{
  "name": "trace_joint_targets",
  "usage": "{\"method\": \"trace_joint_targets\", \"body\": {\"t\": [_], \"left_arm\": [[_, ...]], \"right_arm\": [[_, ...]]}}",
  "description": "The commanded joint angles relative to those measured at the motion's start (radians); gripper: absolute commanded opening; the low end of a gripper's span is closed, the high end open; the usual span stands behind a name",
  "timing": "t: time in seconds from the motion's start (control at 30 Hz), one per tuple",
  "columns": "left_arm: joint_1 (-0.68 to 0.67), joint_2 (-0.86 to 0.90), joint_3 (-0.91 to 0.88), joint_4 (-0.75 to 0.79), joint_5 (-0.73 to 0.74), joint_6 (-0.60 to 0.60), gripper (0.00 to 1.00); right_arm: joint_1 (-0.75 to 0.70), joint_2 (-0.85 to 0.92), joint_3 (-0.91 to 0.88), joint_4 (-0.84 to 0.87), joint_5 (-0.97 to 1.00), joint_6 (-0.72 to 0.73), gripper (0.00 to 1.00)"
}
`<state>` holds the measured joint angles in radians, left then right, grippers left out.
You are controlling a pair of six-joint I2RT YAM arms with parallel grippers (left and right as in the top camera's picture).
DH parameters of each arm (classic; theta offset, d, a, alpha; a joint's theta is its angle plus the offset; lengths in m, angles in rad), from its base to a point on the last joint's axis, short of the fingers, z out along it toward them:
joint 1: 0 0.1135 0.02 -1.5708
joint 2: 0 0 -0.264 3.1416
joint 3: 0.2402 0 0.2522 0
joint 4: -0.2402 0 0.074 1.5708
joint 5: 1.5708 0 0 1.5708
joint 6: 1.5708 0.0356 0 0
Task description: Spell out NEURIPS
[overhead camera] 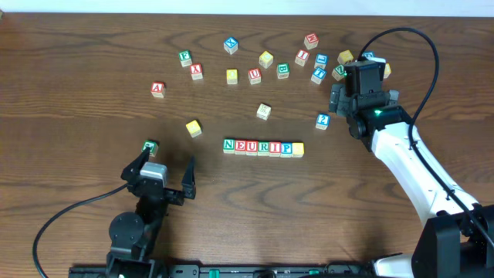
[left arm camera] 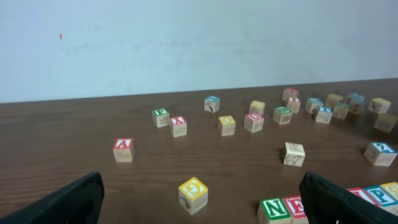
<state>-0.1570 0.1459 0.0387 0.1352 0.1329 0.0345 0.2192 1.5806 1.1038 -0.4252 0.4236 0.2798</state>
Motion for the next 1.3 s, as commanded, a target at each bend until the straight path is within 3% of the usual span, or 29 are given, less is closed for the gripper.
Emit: {"method": "trace_joint_targets", "body": {"t": [0.0, 0.4, 1.27], "left_arm": [[0.018, -0.049, -0.035, -0.025, 0.042, 0.019, 0.99], [0.023, -0.145, -0.035, -0.181, 0.153, 0.155, 0.99], [0.034, -0.145, -0.035, -0.190, 0.144, 0.137, 0.99]], "right_arm": [[-0.003, 0.002, 0.001, 0.002, 0.014, -0.008, 0.99], [-0.003, 0.002, 0.001, 0.002, 0.014, -0.008, 0.99], [-0.003, 0.002, 0.001, 0.002, 0.014, -0.008, 0.99]]}}
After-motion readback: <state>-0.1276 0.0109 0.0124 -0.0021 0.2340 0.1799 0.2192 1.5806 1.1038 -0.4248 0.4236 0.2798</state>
